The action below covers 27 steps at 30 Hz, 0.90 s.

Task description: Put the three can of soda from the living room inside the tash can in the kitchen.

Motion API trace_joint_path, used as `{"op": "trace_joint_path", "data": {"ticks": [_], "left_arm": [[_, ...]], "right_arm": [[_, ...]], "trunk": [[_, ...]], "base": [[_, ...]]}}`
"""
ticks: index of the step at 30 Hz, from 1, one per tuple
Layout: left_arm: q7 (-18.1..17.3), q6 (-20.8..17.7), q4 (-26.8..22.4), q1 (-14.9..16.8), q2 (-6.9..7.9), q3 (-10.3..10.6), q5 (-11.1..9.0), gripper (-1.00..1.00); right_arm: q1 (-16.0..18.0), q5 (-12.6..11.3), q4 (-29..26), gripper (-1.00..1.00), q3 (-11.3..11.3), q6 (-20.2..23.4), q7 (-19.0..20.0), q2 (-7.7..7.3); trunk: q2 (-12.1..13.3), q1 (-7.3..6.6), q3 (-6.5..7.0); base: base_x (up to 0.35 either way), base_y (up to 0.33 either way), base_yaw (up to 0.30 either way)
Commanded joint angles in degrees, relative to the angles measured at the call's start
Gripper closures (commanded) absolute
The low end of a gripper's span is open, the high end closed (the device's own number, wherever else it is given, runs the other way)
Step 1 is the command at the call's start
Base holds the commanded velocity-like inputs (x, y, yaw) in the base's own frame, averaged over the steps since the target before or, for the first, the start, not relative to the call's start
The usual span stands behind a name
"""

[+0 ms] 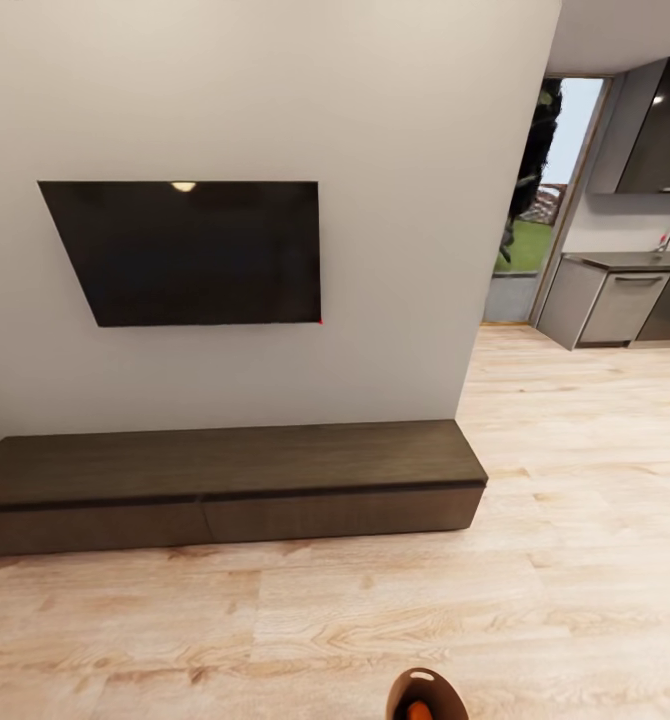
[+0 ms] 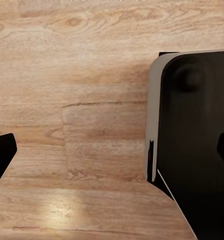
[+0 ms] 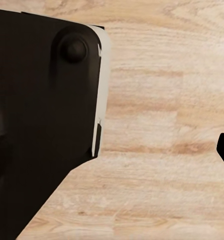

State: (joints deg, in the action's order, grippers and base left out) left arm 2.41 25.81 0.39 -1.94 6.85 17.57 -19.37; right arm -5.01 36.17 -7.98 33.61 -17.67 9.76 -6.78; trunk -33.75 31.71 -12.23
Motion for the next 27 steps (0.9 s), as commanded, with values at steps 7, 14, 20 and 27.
{"op": "trace_joint_path", "data": {"ticks": [7,14,20,27], "left_arm": [[-0.1,0.0,0.0,0.0,0.01,0.0,0.0,-1.0],[-0.1,0.0,0.0,0.0,0.01,0.0,0.1,-1.0],[-0.3,0.0,0.0,0.0,0.01,0.1,0.1,-1.0],[-0.3,0.0,0.0,0.0,-0.06,0.1,0.1,-1.0]], "right_arm": [[0.0,0.0,0.0,-1.0,-0.1,0.0,0.0,0.04],[0.0,0.2,0.1,-1.0,-0.1,0.0,0.0,0.01],[0.0,0.1,0.1,-1.0,0.0,0.0,0.0,0.07],[0.0,0.1,0.2,-1.0,0.0,0.0,0.0,0.29]], "trunk": [[2.8,-1.54,1.26],[5.6,-3.08,2.52],[8.0,-4.4,3.6],[10.8,-5.93,4.85]], "base": [[0.0,0.0,0.0],[0.0,0.0,0.0],[0.0,0.0,0.0],[0.0,0.0,0.0]]}}
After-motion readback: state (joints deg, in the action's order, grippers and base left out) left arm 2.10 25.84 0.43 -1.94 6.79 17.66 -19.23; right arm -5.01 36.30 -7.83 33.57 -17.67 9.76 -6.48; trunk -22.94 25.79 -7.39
